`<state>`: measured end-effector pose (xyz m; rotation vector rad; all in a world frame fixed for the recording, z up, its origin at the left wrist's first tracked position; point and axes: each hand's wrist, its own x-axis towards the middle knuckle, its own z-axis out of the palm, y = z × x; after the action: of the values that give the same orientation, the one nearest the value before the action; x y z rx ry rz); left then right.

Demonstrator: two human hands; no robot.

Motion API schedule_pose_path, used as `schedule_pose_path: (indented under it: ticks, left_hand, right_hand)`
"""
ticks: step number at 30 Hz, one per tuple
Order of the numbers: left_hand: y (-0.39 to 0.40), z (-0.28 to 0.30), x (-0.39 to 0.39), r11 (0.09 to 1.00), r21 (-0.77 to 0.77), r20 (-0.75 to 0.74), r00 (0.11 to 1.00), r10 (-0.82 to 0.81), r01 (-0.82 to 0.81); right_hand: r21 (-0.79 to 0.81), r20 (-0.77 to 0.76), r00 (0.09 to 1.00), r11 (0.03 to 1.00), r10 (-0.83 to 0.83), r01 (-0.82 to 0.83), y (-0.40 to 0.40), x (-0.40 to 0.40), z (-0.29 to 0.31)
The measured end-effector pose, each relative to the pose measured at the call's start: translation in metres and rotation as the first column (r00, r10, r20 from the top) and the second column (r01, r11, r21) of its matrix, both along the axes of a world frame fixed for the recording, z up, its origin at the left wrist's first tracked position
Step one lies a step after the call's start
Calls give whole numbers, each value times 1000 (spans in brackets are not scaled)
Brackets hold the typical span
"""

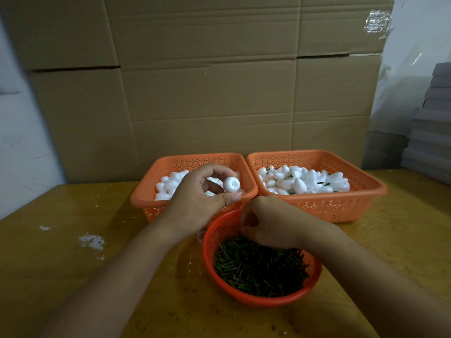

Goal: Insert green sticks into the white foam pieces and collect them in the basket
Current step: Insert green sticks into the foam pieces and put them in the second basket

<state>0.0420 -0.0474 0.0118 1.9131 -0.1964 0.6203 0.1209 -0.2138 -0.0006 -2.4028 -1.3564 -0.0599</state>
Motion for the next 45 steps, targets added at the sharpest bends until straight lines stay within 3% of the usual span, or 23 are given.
schedule_pose_path:
  ticks: [6,12,21,24,26,29,32,34,38,45]
  left_hand:
    - [1,0,0,1000,14,10,1000,3,-3]
    - [2,0,-1,1000,-18,-3,1000,1,-1]
    - [4,-2,1,1000,-1,16,1000,-16,16]
    - [6,-3,2,1000,0,25,1000,-11,11]
    - [7,-4,2,1000,7,23,1000,2,-3]
    - [6,-5,5,999,-36,17,999,38,-37]
    - [4,-4,5,996,-73,29,998,56,-54]
    - [5,-4,5,997,-52,24,998,51,-50]
    - [6,-5,4,999,-5,27,999,44,-44]
    - [8,-5,4,997,16,43,997,70,-71]
  right_hand:
    - [-37,-122,993,999,11,-16,-2,4,-1]
    - [-78,-143,990,997,7,-18,-4,4,1]
    - [-43,-186,982,998,37,-46,-6,0,14]
    - [4,-268,962,999,48,-48,-8,-1,18]
    - [81,-432,898,995,85,-55,-10,-3,22]
    - [289,-676,690,955,258,-73,-15,-7,32]
    - [537,-743,482,844,464,15,-19,-8,40]
    - [650,-723,432,743,540,158,-19,-7,43]
    - [720,-693,458,568,557,399,-16,0,44]
    - [686,-708,569,601,419,410,-12,1,37]
